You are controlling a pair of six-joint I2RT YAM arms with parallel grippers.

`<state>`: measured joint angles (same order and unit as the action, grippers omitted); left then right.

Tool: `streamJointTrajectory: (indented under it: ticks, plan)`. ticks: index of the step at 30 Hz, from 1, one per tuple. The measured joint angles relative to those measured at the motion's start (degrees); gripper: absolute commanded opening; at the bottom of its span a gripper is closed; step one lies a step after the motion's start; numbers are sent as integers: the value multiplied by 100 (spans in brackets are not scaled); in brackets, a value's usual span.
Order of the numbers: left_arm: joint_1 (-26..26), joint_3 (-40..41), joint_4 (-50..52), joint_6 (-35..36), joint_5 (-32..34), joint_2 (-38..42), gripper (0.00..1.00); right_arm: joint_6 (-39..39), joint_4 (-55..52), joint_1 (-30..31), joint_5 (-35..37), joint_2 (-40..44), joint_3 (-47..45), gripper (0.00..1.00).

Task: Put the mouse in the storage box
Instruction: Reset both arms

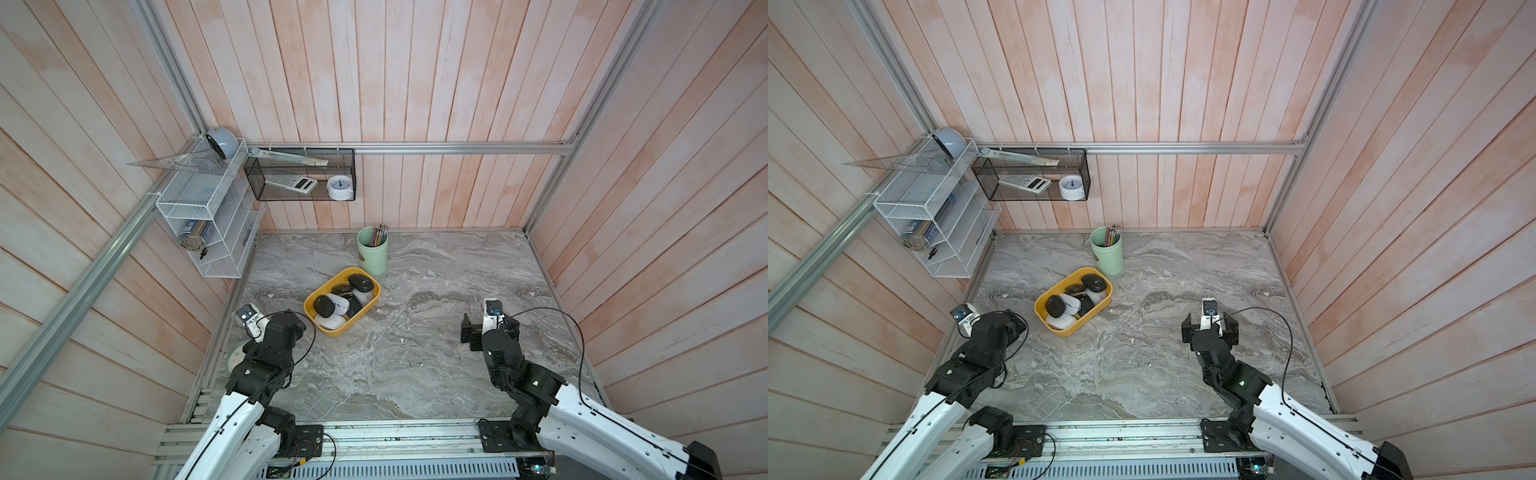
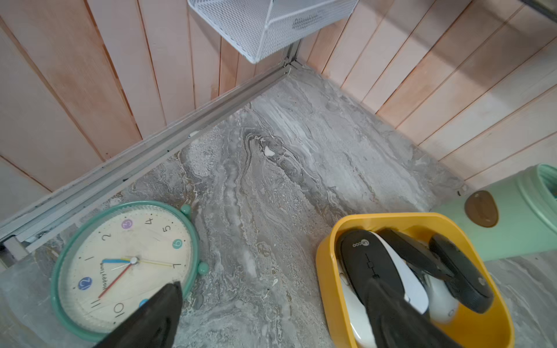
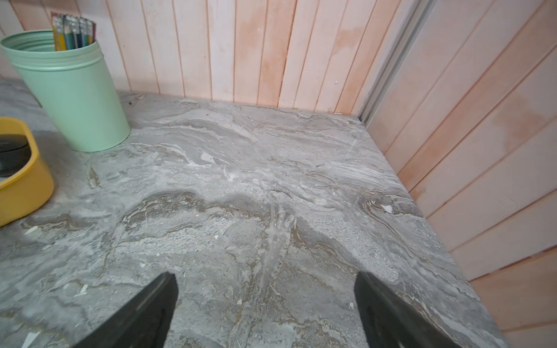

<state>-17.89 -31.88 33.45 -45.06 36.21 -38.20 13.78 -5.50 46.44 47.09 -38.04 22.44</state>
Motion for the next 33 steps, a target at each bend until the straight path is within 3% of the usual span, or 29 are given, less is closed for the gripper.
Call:
streamJointTrajectory:
  ticks: [5,11,15,20,25,33]
  plan:
    - [2,396,-1379,566,227,-232,100,-55,39,-98,164,122,-2,98]
    - [140,409,-2767,1703,933,-1233,100,-330,280,-284,485,92,-72,98]
    - [498,776,-3851,2341,1010,-1668,100,-678,684,-581,682,-225,-149,98]
    - [1193,1405,-5066,2741,529,-2083,100,-809,1064,-1211,678,-796,-195,98]
    - [1716,1727,-6669,2905,-254,-3042,100,-894,1635,-1705,540,-1296,-210,98]
    - [1912,1996,-9149,3254,-1198,-4535,100,-1008,2505,-2339,334,-2258,-243,98]
